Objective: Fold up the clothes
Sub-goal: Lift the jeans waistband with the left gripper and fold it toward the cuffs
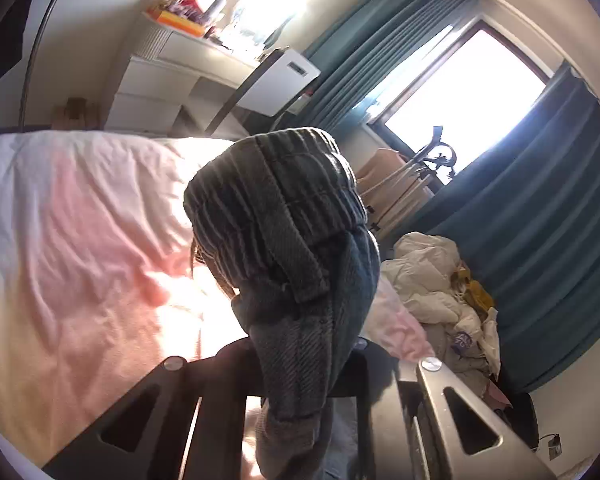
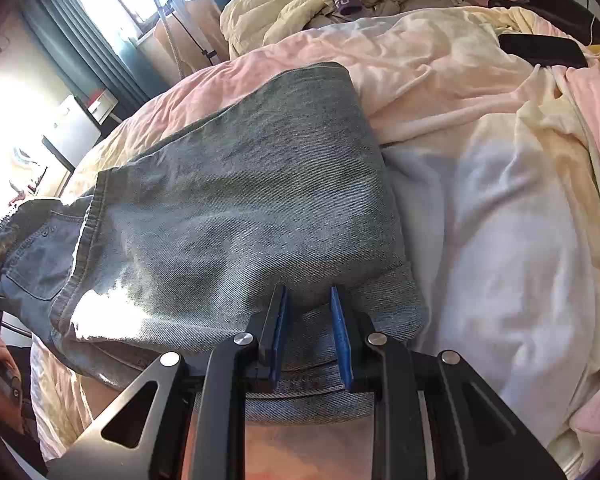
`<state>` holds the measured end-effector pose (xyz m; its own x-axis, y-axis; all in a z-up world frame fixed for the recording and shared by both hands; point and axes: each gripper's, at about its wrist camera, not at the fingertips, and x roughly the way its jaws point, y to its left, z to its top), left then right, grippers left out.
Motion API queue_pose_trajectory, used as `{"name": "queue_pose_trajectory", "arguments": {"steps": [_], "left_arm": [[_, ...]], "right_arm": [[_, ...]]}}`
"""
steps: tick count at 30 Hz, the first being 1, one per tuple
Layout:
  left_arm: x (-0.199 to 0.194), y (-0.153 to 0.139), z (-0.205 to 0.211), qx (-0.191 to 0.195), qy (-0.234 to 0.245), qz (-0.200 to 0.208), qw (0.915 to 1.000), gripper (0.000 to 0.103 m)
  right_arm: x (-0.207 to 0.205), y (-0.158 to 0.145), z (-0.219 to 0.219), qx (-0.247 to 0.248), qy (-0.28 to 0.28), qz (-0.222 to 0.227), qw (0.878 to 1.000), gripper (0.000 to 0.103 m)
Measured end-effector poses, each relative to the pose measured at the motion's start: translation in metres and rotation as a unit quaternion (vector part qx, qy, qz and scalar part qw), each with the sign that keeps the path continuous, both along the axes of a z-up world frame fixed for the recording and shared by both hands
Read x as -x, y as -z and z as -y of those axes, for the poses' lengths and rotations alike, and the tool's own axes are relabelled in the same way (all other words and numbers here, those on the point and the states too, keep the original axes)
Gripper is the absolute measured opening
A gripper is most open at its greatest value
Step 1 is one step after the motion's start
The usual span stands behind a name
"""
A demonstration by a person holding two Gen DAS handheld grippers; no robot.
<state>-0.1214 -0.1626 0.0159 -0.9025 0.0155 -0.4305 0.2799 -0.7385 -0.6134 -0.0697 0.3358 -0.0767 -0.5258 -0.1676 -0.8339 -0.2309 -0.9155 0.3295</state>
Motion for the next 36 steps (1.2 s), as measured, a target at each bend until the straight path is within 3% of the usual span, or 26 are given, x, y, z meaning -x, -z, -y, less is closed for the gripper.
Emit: {"name": "queue_pose_trajectory", "arguments": {"steps": [5, 8, 14, 19, 24, 30, 36], "left_arm": [[-0.008, -0.058, -0.061, 0.046, 0.033, -0.041, 0.9976, 0.012], [-0.014, -0.077, -0.103, 0.074, 0.054, -0.069, 0.9934, 0.012], [-0.021, -0.082, -0.182, 0.108, 0.101, -0.087, 0.9852, 0.012], [-0.027, -0.064, -0.251, 0.154, 0.155, -0.090, 0.9716, 0.012], [-0.030, -0.021, -0.325, 0.204, 0.222, -0.067, 0.9512, 0.011], [-0.039, 0.042, -0.391, 0.271, 0.284, -0.025, 0.9194, 0.011], [-0.052, 0.069, -0.409, 0.316, 0.296, -0.020, 0.9010, 0.011]], "right_arm": [[-0.006, -0.012, -0.010, 0.023, 0.013, -0.026, 0.999, 0.022], [-0.006, -0.018, -0.015, 0.037, 0.024, -0.043, 0.998, 0.022], [-0.015, -0.035, -0.039, 0.062, 0.057, -0.073, 0.994, 0.022], [-0.040, -0.063, -0.073, 0.114, 0.087, -0.117, 0.983, 0.022], [-0.054, -0.088, -0.099, 0.084, 0.115, -0.160, 0.977, 0.022], [-0.039, -0.066, -0.110, 0.108, 0.115, -0.132, 0.979, 0.022], [-0.028, -0.051, -0.108, 0.117, 0.104, -0.118, 0.981, 0.022]]}}
